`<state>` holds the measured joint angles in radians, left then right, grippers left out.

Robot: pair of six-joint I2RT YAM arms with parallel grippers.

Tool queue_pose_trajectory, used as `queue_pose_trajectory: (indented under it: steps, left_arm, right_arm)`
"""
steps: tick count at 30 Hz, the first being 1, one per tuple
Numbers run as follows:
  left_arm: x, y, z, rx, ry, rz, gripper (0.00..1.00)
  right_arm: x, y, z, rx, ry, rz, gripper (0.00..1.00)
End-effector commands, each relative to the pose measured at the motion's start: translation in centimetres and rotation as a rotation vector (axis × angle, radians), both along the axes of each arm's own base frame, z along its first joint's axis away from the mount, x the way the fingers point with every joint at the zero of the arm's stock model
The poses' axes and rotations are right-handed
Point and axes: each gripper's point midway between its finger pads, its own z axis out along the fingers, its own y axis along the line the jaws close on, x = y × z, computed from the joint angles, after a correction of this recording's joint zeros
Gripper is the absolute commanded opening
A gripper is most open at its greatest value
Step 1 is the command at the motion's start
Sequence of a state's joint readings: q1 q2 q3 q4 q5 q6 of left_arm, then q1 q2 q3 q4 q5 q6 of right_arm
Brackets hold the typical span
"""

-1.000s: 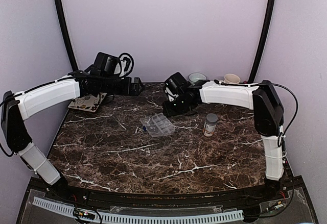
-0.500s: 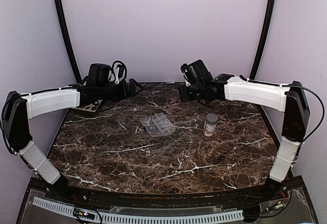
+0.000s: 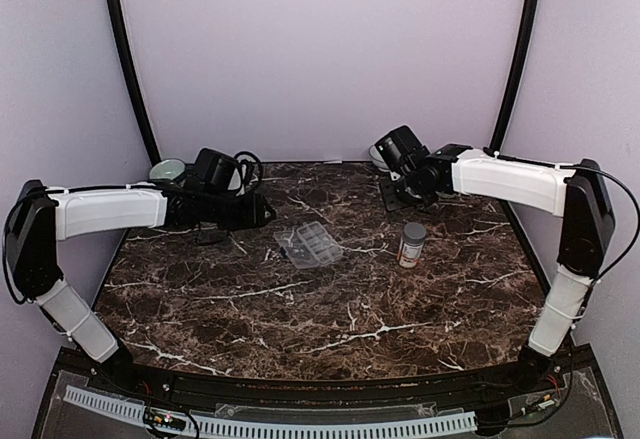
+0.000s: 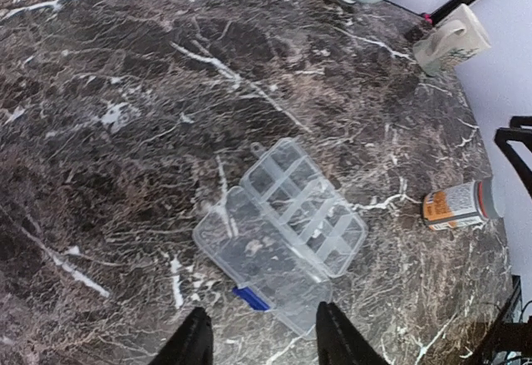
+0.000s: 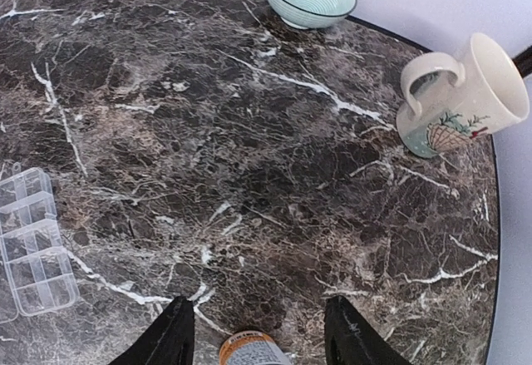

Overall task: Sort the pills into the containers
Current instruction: Adjust the pill container at the center of the board.

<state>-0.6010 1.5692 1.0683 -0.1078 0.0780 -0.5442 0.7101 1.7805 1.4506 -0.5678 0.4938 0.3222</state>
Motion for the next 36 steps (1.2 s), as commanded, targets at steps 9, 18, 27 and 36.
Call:
queue_pose_trajectory:
  steps: [9,18,27,36]
  left_arm:
    - [0.6,0.8,-5.8,0.087,0.181,0.118,0.2]
    - [0.5,0.8,-8.2,0.105,0.222,0.121,0.15]
    - [1.5,-0.4,-9.0,0.099,0.224,0.095,0.15]
    - [3.6,-1.7,-8.5,0.109,0.196,0.069,0.15]
  right_arm:
    - [-0.2,2.8,0.2,0.071,0.064,0.112,0.31]
    - [-0.4,9.9,-6.4,0.14,0.266,0.23,0.2]
    - [-1.1,11.9,-11.7,0.124,0.389,0.255,0.19]
    - [-2.8,12.7,-12.6,0.144,0.428,0.272,0.18]
